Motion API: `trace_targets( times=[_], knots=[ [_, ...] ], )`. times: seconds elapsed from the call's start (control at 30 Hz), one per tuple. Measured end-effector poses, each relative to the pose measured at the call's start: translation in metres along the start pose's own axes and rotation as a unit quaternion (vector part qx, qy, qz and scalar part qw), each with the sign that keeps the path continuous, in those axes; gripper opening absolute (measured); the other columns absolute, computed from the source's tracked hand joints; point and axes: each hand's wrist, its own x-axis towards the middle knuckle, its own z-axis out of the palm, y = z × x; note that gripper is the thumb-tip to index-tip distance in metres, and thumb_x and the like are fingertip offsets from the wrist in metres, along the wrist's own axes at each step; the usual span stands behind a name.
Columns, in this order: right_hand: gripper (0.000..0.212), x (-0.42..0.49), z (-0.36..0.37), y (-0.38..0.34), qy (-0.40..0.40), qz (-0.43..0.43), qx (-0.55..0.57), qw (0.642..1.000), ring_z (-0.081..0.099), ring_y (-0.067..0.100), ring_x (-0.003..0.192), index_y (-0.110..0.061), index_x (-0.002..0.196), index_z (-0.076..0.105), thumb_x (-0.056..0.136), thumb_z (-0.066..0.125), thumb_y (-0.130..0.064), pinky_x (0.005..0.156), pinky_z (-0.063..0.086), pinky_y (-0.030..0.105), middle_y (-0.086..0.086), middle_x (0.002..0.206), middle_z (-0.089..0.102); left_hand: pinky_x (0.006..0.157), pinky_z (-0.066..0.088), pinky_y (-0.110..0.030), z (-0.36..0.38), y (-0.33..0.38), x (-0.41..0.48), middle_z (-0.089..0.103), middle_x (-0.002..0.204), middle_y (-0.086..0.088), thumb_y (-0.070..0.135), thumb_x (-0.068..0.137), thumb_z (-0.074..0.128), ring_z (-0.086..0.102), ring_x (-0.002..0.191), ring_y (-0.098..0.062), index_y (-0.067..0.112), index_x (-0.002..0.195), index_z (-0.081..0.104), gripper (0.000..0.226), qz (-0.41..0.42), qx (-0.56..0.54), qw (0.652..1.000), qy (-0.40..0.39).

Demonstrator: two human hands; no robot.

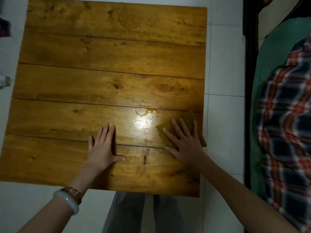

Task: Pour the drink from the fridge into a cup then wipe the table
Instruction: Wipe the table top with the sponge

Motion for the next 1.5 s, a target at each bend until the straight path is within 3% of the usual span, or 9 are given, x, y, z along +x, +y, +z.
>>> trace_targets(
  times=[0.27, 0.5, 0.6, 0.73, 0.93, 1.07, 1.13, 1.27, 1.5],
  knots=[
    [0.065, 0.029, 0.001, 0.009, 0.017, -0.143, -0.021, 0.989, 0.015, 0.031, 0.143, -0.036, 0.145, 0.025, 0.088, 0.034, -0.066, 0.107, 0.010, 0.069, 0.007, 0.155, 0.017, 0.114, -0.006, -0.053, -0.005, 0.000, 0.000, -0.024, 0.152, 0.004, 0.059, 0.053, 0.078, -0.022, 0.141, -0.018, 0.025, 0.148, -0.013, 0.135, -0.002, -0.024, 1.000, -0.020],
    [0.064, 0.098, -0.011, -0.030, 0.035, -0.129, -0.021, 0.991, 0.021, 0.032, 0.142, -0.034, 0.145, 0.029, 0.089, 0.030, -0.065, 0.106, 0.010, 0.069, 0.008, 0.154, 0.025, 0.111, -0.013, -0.050, 0.002, -0.003, 0.000, -0.030, 0.149, 0.004, 0.059, 0.059, 0.074, -0.029, 0.138, -0.017, 0.027, 0.138, -0.029, 0.133, 0.003, -0.037, 0.999, -0.019],
    [0.062, 0.152, -0.010, -0.060, 0.051, -0.135, -0.029, 0.989, 0.022, 0.033, 0.141, -0.034, 0.145, 0.029, 0.090, 0.031, -0.064, 0.107, 0.008, 0.069, 0.009, 0.153, 0.027, 0.111, -0.014, -0.050, 0.003, -0.004, -0.001, -0.029, 0.149, 0.007, 0.059, 0.059, 0.075, -0.029, 0.137, -0.015, 0.028, 0.142, -0.024, 0.133, 0.013, -0.054, 0.998, -0.013],
    [0.058, 0.188, -0.014, -0.082, 0.042, -0.128, -0.023, 0.991, 0.028, 0.033, 0.139, -0.032, 0.142, 0.036, 0.091, 0.032, -0.060, 0.106, 0.016, 0.068, 0.009, 0.150, 0.034, 0.113, -0.013, -0.047, 0.000, -0.003, -0.001, -0.023, 0.151, 0.010, 0.055, 0.052, 0.081, -0.024, 0.138, -0.009, 0.021, 0.149, -0.013, 0.140, 0.001, -0.092, 0.996, -0.003],
    [0.058, 0.115, -0.003, -0.061, 0.023, -0.151, -0.056, 0.987, 0.023, 0.031, 0.141, -0.032, 0.146, 0.026, 0.094, 0.031, -0.056, 0.109, 0.011, 0.064, 0.007, 0.154, 0.025, 0.113, -0.014, -0.043, -0.002, -0.003, -0.004, -0.024, 0.152, 0.005, 0.059, 0.054, 0.078, -0.025, 0.138, -0.010, 0.019, 0.148, -0.016, 0.139, 0.003, -0.075, 0.997, -0.001],
    [0.060, 0.028, 0.003, -0.034, -0.010, -0.183, -0.058, 0.981, 0.021, 0.031, 0.142, -0.034, 0.147, 0.022, 0.093, 0.030, -0.059, 0.107, 0.017, 0.065, 0.006, 0.155, 0.023, 0.114, -0.014, -0.043, -0.001, -0.004, -0.003, -0.022, 0.153, 0.005, 0.059, 0.051, 0.079, -0.023, 0.139, -0.010, 0.020, 0.148, -0.014, 0.140, 0.004, -0.087, 0.996, 0.001],
    [0.061, 0.026, 0.000, -0.024, -0.026, -0.219, -0.067, 0.973, 0.021, 0.030, 0.142, -0.035, 0.147, 0.022, 0.092, 0.031, -0.061, 0.107, 0.018, 0.065, 0.005, 0.155, 0.022, 0.113, -0.015, -0.042, 0.002, -0.005, -0.002, -0.023, 0.151, 0.006, 0.058, 0.051, 0.079, -0.024, 0.138, -0.009, 0.020, 0.148, -0.014, 0.139, 0.005, -0.090, 0.996, 0.009],
    [0.060, 0.094, -0.010, -0.036, -0.034, -0.269, -0.075, 0.960, 0.017, 0.029, 0.143, -0.037, 0.146, 0.021, 0.092, 0.029, -0.061, 0.110, 0.008, 0.064, 0.004, 0.156, 0.021, 0.113, -0.014, -0.041, 0.001, -0.007, -0.001, -0.020, 0.152, 0.006, 0.059, 0.050, 0.079, -0.023, 0.138, -0.009, 0.020, 0.149, -0.010, 0.139, 0.007, -0.090, 0.996, 0.015],
    [0.061, 0.204, -0.022, -0.088, -0.018, -0.221, -0.092, 0.971, 0.015, 0.028, 0.144, -0.035, 0.147, 0.021, 0.092, 0.014, -0.061, 0.112, 0.005, 0.060, 0.004, 0.156, 0.019, 0.111, -0.008, -0.055, 0.002, -0.005, -0.006, -0.025, 0.154, -0.001, 0.071, 0.046, 0.073, -0.024, 0.141, -0.022, 0.033, 0.147, -0.014, 0.139, -0.043, -0.065, 0.997, 0.015]
  ],
)
